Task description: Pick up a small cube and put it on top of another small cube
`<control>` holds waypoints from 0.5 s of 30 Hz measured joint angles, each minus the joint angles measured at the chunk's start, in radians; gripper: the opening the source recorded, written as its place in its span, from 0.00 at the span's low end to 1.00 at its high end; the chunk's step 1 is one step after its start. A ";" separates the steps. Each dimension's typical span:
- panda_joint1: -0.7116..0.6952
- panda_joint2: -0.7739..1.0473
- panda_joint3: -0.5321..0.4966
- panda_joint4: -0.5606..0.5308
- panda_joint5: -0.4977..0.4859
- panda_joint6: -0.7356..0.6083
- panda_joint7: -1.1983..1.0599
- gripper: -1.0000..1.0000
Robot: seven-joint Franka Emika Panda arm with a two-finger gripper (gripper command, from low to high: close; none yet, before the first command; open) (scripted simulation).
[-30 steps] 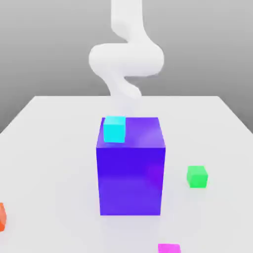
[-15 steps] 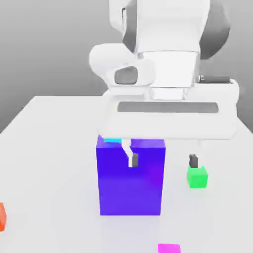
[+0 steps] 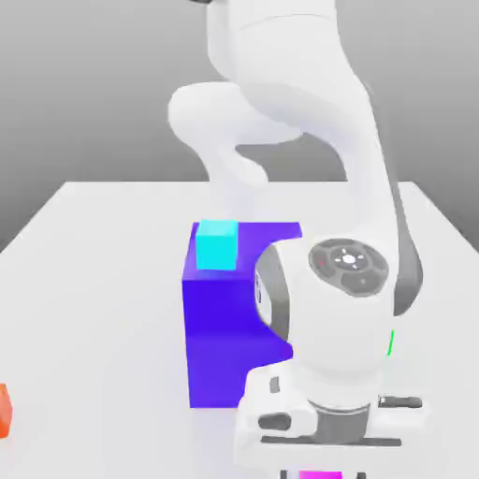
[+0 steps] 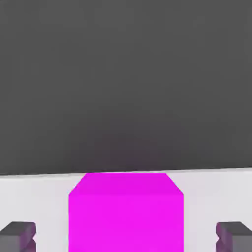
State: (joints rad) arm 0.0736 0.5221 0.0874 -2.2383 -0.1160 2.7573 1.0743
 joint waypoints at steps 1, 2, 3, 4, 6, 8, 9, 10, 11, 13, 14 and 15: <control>0.000 0.000 0.000 0.000 0.000 0.000 0.000 0.00; 0.000 0.000 0.000 0.000 0.000 0.000 0.000 0.00; 0.000 0.000 0.000 0.000 0.000 0.001 0.000 0.00; 0.002 0.014 -0.003 0.003 -0.003 0.012 0.002 0.00; -0.003 -0.020 0.004 -0.005 0.004 -0.016 -0.003 0.00; -0.011 -0.083 0.015 -0.019 0.017 -0.065 -0.013 0.00; -0.015 -0.118 0.021 -0.027 0.025 -0.091 -0.017 0.00; -0.011 -0.154 0.035 -0.047 0.047 -0.105 -0.001 0.00; 0.001 -0.190 0.055 -0.076 0.079 -0.110 0.030 0.00; 0.029 -0.264 0.095 -0.138 0.145 -0.116 0.103 0.00; 0.046 -0.301 0.114 -0.171 0.178 -0.118 0.142 0.00; 0.063 -0.337 0.132 -0.203 0.209 -0.119 0.184 0.00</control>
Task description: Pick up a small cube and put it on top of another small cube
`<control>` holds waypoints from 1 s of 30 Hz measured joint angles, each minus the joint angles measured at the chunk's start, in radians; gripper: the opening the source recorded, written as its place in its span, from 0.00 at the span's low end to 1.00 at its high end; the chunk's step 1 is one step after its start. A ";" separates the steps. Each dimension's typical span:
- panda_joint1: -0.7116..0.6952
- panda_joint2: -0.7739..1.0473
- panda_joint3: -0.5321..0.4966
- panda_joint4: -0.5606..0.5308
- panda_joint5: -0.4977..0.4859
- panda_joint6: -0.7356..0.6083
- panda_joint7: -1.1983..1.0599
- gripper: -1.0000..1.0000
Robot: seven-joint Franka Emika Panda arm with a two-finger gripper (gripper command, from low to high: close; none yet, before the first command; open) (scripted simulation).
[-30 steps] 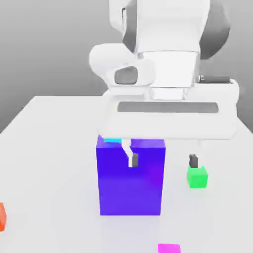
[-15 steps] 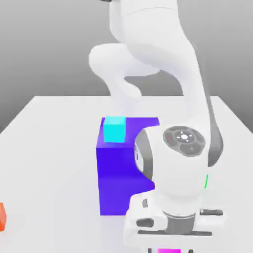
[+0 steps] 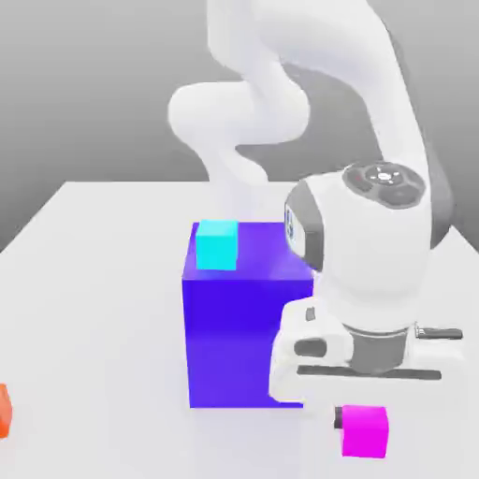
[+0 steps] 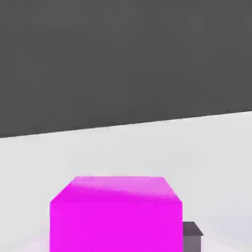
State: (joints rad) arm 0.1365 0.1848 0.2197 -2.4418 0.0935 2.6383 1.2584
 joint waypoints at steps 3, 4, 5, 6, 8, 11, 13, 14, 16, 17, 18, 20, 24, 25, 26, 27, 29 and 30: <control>0.066 -0.108 0.055 -0.099 0.080 -0.002 0.136 0.00; 0.093 -0.143 0.070 -0.133 0.103 -0.002 0.185 0.00; 0.125 -0.177 0.085 -0.166 0.122 -0.002 0.236 0.00; 0.161 -0.211 0.093 -0.200 0.138 -0.001 0.289 0.00; 0.179 -0.275 0.115 -0.268 0.161 0.003 0.402 0.00; 0.200 -0.367 0.171 -0.372 0.181 0.014 0.581 0.00; 0.208 -0.425 0.217 -0.442 0.188 0.023 0.703 0.00; 0.205 -0.443 0.239 -0.469 0.182 0.030 0.756 0.00; 0.173 -0.433 0.271 -0.487 0.135 0.050 0.826 0.00; 0.154 -0.419 0.284 -0.489 0.105 0.062 0.853 0.00; 0.133 -0.402 0.297 -0.489 0.073 0.075 0.877 0.00; 0.096 -0.366 0.316 -0.487 0.007 0.103 0.925 0.00; 0.033 -0.290 0.345 -0.483 -0.119 0.165 1.013 0.00; 0.022 -0.271 0.347 -0.482 -0.148 0.182 1.034 0.00; 0.013 -0.252 0.350 -0.482 -0.176 0.199 1.052 0.00; 0.005 -0.234 0.349 -0.482 -0.200 0.217 1.070 0.00; -0.004 -0.198 0.347 -0.482 -0.238 0.254 1.095 0.00; -0.008 -0.182 0.344 -0.483 -0.248 0.274 1.102 0.00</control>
